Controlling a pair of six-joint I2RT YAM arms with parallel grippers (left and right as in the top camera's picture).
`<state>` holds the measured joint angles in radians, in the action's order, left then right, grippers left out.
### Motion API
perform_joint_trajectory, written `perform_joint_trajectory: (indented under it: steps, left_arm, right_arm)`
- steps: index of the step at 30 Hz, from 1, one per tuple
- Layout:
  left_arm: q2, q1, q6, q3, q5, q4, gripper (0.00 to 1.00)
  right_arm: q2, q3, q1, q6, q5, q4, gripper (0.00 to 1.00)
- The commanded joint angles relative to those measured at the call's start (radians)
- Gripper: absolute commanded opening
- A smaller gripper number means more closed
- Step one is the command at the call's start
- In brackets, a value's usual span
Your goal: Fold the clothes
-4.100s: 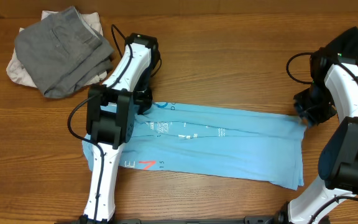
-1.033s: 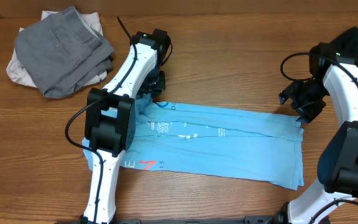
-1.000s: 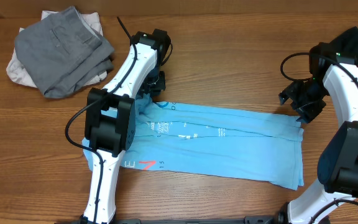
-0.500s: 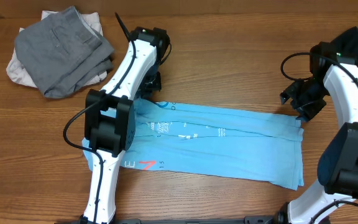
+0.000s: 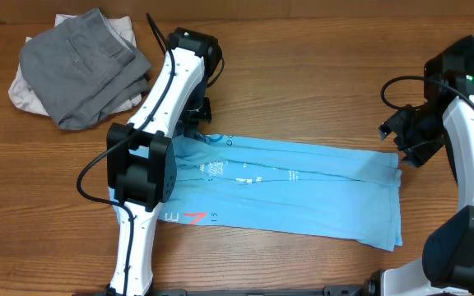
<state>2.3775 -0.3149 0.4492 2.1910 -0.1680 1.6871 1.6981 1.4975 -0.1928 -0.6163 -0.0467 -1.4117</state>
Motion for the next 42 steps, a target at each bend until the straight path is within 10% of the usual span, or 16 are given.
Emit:
perform_joint_trajectory:
  steps: [1, 21, 35, 42]
  left_arm:
    - [-0.055, -0.007, -0.044, -0.043, 0.068, 0.004, 0.04]
    - [-0.29, -0.006, 0.016, -0.467, -0.022, -0.013, 0.19]
    - [-0.335, -0.006, 0.058, -0.495, -0.092, 0.004, 0.12]
    - [-0.399, -0.01, -0.118, -0.552, 0.153, 0.004, 0.27]
  right_arm:
    - [-0.048, 0.0, 0.003, 0.004, 0.018, -0.011, 0.65]
    - [-0.244, -0.107, 0.003, 0.004, 0.014, -0.046, 0.66]
    - [-0.318, -0.404, 0.007, 0.124, -0.191, 0.196, 0.67]
    - [-0.318, -0.404, 0.009, 0.124, -0.192, 0.206, 0.68]
